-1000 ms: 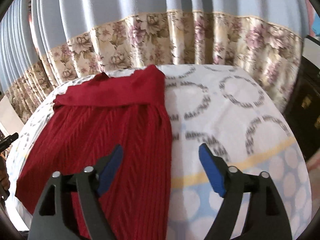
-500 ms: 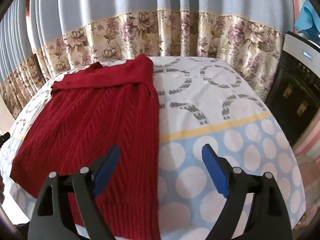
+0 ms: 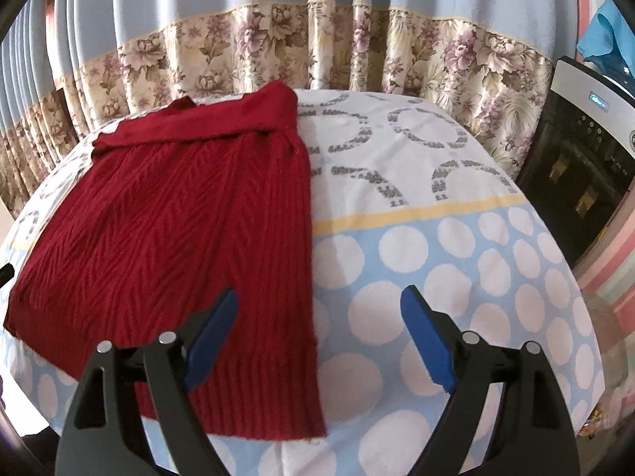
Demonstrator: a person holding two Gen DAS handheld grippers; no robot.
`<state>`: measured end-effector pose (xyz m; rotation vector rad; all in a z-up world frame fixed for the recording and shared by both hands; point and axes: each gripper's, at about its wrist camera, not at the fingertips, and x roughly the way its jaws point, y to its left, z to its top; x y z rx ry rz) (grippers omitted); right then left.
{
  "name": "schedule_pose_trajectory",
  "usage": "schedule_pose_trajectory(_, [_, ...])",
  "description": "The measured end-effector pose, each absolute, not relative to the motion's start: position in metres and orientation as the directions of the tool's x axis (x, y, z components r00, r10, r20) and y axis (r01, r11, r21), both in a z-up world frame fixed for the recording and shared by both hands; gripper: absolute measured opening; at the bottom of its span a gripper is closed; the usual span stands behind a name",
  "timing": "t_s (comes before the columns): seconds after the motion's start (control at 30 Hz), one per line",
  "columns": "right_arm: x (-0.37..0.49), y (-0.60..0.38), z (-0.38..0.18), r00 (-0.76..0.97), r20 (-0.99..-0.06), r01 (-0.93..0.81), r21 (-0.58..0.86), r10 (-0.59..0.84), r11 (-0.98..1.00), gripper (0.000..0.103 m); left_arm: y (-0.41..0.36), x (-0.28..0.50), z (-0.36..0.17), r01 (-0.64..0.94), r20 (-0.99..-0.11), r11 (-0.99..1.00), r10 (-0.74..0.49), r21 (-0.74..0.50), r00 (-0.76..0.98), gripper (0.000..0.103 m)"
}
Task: Fold small clothes
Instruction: 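Release the sweater and open both tools above the folded side, then grasp the sweater hem with both tools side by side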
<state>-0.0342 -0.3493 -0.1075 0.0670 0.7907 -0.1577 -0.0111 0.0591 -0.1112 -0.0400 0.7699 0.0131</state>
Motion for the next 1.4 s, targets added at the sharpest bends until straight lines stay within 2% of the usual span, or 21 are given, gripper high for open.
schedule_pose_trajectory(0.47, [-0.048,-0.357,-0.125,0.672,-0.734,0.206,0.057,-0.099,0.977,0.084,0.052,-0.009,-0.122,-0.010,-0.737,0.999,-0.019,-0.035,0.675,0.091])
schedule_pose_trajectory(0.73, [-0.049,-0.353,-0.137,0.660,-0.750,0.166,0.089,-0.043,0.982,0.084,0.047,-0.012,-0.134,0.004,-0.764,0.999,-0.041,-0.050,0.644,0.091])
schedule_pose_trajectory(0.83, [-0.049,-0.349,-0.142,0.655,-0.755,0.145,0.111,-0.011,0.983,0.076,0.039,-0.013,-0.139,0.021,-0.773,0.998,-0.061,-0.061,0.631,0.088])
schedule_pose_trajectory(0.9, [-0.050,-0.346,-0.144,0.648,-0.761,0.123,0.142,0.029,0.982,0.059,0.035,-0.012,-0.140,0.028,-0.773,0.998,-0.068,-0.065,0.631,0.083])
schedule_pose_trajectory(0.93, [-0.051,-0.345,-0.143,0.650,-0.759,0.115,0.145,0.036,0.983,0.055,0.035,-0.012,-0.140,0.029,-0.772,0.997,-0.072,-0.069,0.631,0.080])
schedule_pose_trajectory(1.0, [-0.053,-0.340,-0.143,0.645,-0.762,0.094,0.155,0.058,0.983,0.035,0.031,-0.012,-0.138,0.041,-0.773,0.996,-0.086,-0.078,0.629,0.065])
schedule_pose_trajectory(1.03, [-0.053,-0.338,-0.143,0.643,-0.763,0.083,0.162,0.071,0.983,0.028,0.029,-0.012,-0.137,0.048,-0.773,0.996,-0.090,-0.077,0.628,0.061])
schedule_pose_trajectory(1.1, [-0.054,-0.331,-0.141,0.647,-0.757,0.056,0.161,0.087,0.985,0.015,0.024,-0.013,-0.136,0.064,-0.772,0.995,-0.100,-0.077,0.628,0.033])
schedule_pose_trajectory(1.2, [-0.054,-0.327,-0.136,0.662,-0.745,0.033,0.144,0.087,0.989,0.009,0.024,-0.012,-0.135,0.071,-0.776,0.992,-0.125,-0.104,0.619,0.017])
schedule_pose_trajectory(1.4, [-0.052,-0.331,-0.116,0.698,-0.714,0.031,0.114,0.060,0.993,0.008,0.021,-0.011,-0.119,0.076,-0.763,0.995,-0.093,-0.057,0.640,0.015])
